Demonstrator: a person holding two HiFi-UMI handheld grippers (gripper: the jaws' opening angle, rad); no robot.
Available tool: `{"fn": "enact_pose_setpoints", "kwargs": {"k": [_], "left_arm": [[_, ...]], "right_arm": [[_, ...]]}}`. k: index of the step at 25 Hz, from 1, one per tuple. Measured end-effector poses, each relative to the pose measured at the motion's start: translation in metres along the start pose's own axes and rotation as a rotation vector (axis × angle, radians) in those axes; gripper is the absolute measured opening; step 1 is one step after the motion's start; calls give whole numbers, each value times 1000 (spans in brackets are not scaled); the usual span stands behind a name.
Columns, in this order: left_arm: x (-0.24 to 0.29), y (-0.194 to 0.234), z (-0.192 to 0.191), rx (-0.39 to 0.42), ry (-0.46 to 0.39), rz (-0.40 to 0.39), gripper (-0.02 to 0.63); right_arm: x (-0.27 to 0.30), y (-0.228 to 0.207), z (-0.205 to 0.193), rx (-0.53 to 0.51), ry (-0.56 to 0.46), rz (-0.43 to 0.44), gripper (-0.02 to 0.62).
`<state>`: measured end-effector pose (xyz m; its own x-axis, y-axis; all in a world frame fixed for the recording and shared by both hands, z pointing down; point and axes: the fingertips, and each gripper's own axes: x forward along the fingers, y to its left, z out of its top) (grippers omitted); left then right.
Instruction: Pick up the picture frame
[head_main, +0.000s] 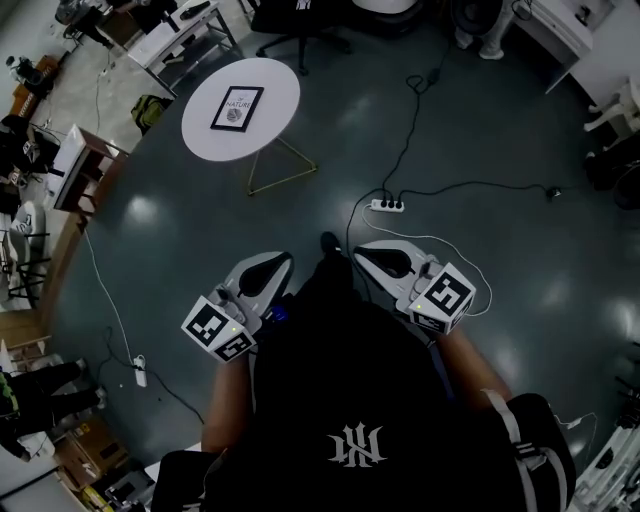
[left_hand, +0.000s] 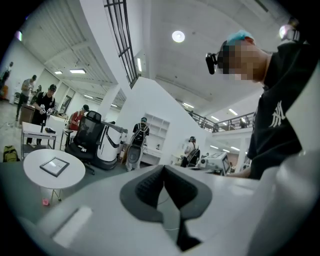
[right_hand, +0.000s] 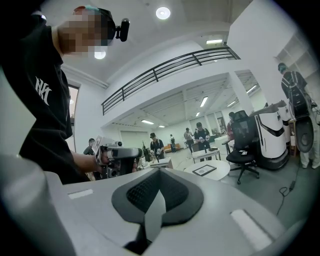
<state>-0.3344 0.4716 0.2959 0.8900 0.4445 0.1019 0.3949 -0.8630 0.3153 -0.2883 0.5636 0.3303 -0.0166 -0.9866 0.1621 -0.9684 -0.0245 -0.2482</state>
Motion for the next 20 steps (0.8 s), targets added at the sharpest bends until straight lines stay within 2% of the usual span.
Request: {"fn": "enact_pose_setpoints", "kwargs": {"k": [6,13,16,20], "left_arm": [[22,40,7,-10,-18,19,3],[64,100,30,-13,-67,41,3],[78,132,46,-34,-83,56,3],[100,171,70,-49,-97,22,3]], "right_arm": [[9,-31,13,-9,3,-52,0],[28,-110,33,-23,16,-130,0],[46,-141,53,-31,9,-158,0],[71,-178,83,-32,3,-181,0]]}}
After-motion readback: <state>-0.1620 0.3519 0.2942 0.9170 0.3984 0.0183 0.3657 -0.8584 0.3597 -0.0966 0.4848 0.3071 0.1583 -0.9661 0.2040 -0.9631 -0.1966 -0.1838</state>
